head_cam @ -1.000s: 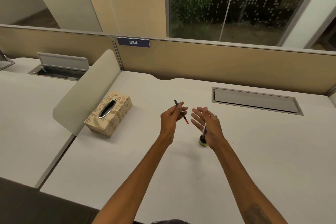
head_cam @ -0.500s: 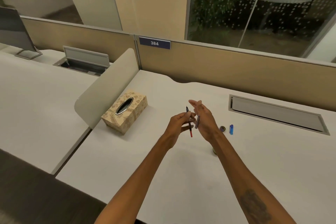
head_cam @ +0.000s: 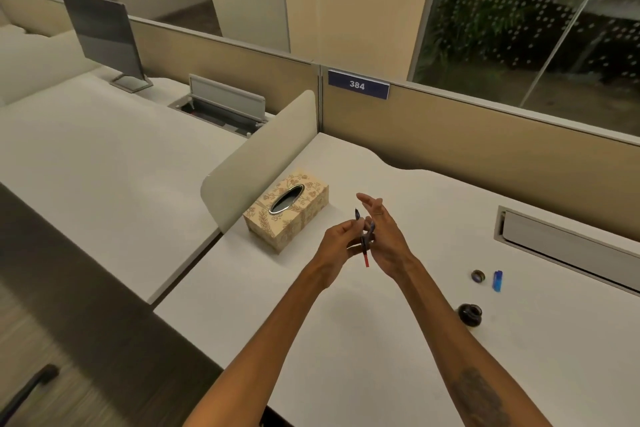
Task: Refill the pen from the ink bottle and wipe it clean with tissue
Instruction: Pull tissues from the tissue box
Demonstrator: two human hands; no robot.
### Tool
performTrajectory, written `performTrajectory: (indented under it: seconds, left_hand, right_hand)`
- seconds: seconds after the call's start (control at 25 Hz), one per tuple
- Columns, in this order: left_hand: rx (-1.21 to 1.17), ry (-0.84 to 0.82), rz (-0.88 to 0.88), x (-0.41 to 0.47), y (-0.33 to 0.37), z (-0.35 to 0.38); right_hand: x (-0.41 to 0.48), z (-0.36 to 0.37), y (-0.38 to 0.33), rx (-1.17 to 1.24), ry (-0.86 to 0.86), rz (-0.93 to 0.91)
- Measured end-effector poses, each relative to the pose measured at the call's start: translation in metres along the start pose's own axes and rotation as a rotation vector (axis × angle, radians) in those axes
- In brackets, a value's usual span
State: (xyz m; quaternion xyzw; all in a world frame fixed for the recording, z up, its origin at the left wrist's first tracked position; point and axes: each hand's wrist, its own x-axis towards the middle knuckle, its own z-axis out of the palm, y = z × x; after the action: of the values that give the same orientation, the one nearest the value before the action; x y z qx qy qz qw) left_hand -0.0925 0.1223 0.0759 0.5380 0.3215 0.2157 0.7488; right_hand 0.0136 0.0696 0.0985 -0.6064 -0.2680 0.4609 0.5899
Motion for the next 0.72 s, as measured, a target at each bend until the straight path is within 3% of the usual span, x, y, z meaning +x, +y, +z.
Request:
performTrajectory:
  seconds: [0.24,0.44,0.72]
  left_hand:
    - [-0.017,0.002,0.004,0.003,0.004,-0.047]
    - [-0.013,0.156,0.028,0.011,0.001,-0.079]
    - [-0.064,0.427,0.000,0.023,-0.011,-0.125]
  right_hand:
    - [0.029,0.033,0.015,0.076,-0.154,0.083]
    - [0.061,0.045,0.026,0.144,-0.182,0.156]
    - [0.117,0.072,0.036,-0.283,-0.038,0.086]
